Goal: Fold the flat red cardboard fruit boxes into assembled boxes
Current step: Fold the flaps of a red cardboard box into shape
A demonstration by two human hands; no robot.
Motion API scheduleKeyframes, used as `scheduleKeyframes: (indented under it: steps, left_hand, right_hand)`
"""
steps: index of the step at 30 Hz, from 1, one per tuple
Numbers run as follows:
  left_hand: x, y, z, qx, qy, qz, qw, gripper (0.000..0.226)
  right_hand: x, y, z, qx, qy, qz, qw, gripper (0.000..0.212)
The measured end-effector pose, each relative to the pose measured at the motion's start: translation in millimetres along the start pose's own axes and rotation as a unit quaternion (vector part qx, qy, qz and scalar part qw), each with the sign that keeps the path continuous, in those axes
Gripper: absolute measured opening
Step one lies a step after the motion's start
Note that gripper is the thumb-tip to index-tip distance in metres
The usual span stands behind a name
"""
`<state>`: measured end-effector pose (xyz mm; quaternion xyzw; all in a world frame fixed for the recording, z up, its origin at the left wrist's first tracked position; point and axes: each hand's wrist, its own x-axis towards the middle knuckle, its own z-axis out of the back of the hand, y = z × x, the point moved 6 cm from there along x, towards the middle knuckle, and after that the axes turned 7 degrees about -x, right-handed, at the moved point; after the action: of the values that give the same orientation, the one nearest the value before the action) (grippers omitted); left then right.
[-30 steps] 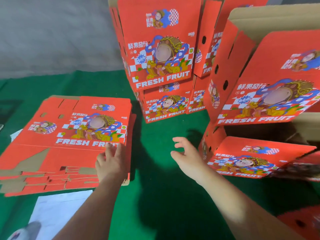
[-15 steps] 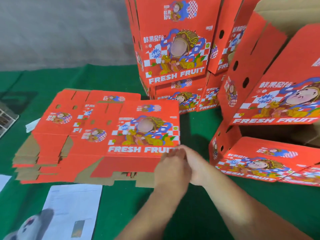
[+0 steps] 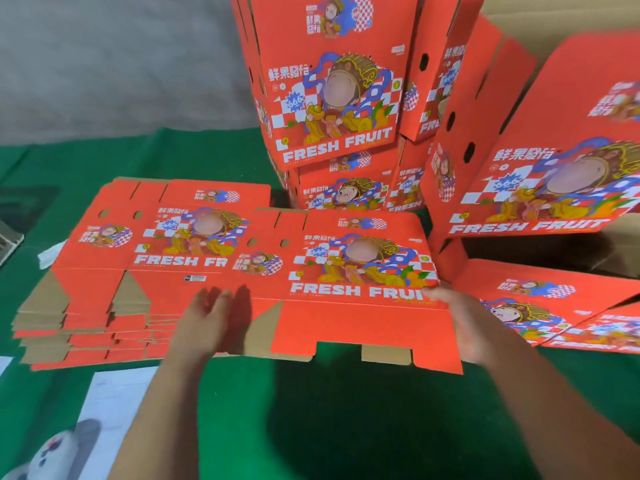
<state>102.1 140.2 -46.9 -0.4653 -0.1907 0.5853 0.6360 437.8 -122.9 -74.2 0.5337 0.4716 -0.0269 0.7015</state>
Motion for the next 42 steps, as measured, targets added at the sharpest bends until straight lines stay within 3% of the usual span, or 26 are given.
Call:
scheduleKeyframes:
  steps: [5, 8, 11, 15, 17, 23, 27, 31, 36, 38, 40, 42]
  left_hand:
    - [-15, -7, -3, -0.084, 0.023, -0.024, 0.996, 0.047]
    - [-17, -10, 3, -0.139, 0.069, -0.004, 0.988, 0.043]
    - [-26, -11, 1, -0.233, 0.116, 0.011, 0.966, 0.016]
    - [-53, -41, -50, -0.215, 0.233, -0.088, 0.944, 0.047]
    - [-62, -53, -70, -0.219, 0.228, -0.143, 0.938, 0.056]
    - [-75, -46, -84, -0.313, 0.215, -0.177, 0.908, 0.088]
    - [-83, -52, -88, -0.313, 0.213, -0.183, 0.907, 0.098]
    - [-93, -72, -95, -0.280, 0.301, -0.235, 0.881, 0.106]
    - [-95, -84, -101, -0.243, 0.257, -0.222, 0.909, 0.100]
    - [-92, -92, -96, -0.290, 0.224, -0.249, 0.896, 0.083]
    - [-87, -101, -86, -0.357, 0.165, -0.254, 0.884, 0.070]
    - [-80, -109, -80, -0.400, 0.121, -0.252, 0.873, 0.066]
  right_hand:
    - [-9, 19, 1, -0.076, -0.032, 0.012, 0.997, 0.029]
    - [-12, 27, 0, -0.081, -0.008, 0.006, 0.997, 0.029]
    - [-15, 30, -10, -0.069, 0.028, 0.030, 0.997, 0.036]
    - [-25, 9, -54, -0.208, 0.099, 0.025, 0.973, 0.045]
    - [-26, 3, -67, -0.238, 0.091, 0.037, 0.966, 0.061]
    - [-37, 11, -55, -0.289, 0.083, 0.074, 0.951, 0.095]
    - [-50, 27, -41, -0.289, 0.050, 0.112, 0.949, 0.080]
    - [-63, 45, -39, -0.328, 0.043, 0.146, 0.932, 0.080]
    - [-84, 71, -44, -0.339, 0.003, 0.219, 0.915, 0.105]
    - [-94, 73, -51, -0.368, 0.002, 0.264, 0.891, 0.088]
    - [-103, 70, -60, -0.351, 0.036, 0.275, 0.894, 0.059]
    - [-105, 68, -67, -0.354, 0.040, 0.300, 0.885, 0.065]
